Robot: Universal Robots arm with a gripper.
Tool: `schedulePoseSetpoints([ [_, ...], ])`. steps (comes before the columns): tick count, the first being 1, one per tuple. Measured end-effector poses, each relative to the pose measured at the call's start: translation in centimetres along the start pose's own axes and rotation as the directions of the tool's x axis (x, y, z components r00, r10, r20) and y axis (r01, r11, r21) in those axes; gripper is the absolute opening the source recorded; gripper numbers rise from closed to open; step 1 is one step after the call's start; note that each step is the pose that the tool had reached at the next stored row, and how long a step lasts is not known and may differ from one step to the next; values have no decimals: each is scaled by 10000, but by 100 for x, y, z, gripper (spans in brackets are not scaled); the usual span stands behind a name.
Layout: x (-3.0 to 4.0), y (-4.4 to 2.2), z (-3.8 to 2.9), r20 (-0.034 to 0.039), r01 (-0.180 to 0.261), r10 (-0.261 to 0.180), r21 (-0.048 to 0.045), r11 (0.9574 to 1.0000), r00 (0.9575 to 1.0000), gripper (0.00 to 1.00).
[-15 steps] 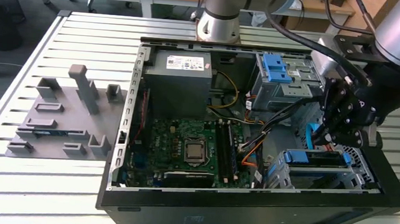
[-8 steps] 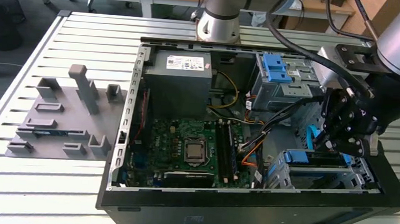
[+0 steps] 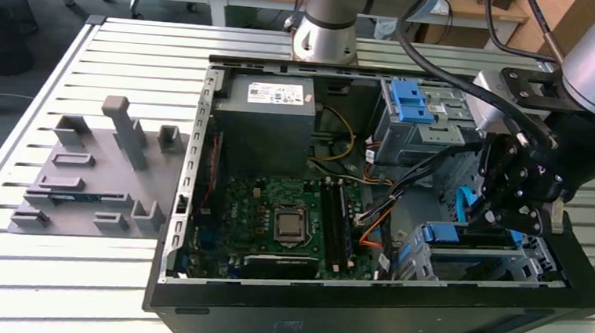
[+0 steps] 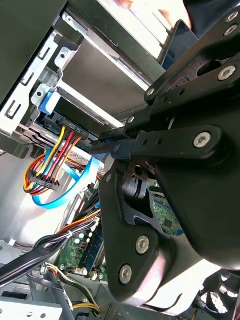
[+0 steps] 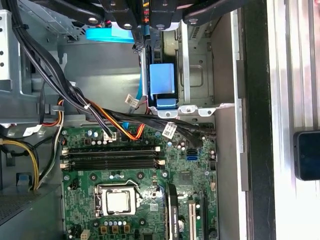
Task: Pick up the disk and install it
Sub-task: 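Insert the second disk wire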
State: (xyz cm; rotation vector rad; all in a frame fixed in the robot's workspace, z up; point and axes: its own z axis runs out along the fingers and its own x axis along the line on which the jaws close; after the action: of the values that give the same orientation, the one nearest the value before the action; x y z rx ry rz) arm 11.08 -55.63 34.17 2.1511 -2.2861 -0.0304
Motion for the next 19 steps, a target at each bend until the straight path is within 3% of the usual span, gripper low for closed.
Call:
schedulePoseSetpoints([
  [5,10,-6,21,-1,-1,1,0,10000,10000,16],
  [8,36,-15,38,35,-1,1,-2,10000,10000,16],
  [19,37,-31,57,59,-17,17,-7,10000,10000,16],
])
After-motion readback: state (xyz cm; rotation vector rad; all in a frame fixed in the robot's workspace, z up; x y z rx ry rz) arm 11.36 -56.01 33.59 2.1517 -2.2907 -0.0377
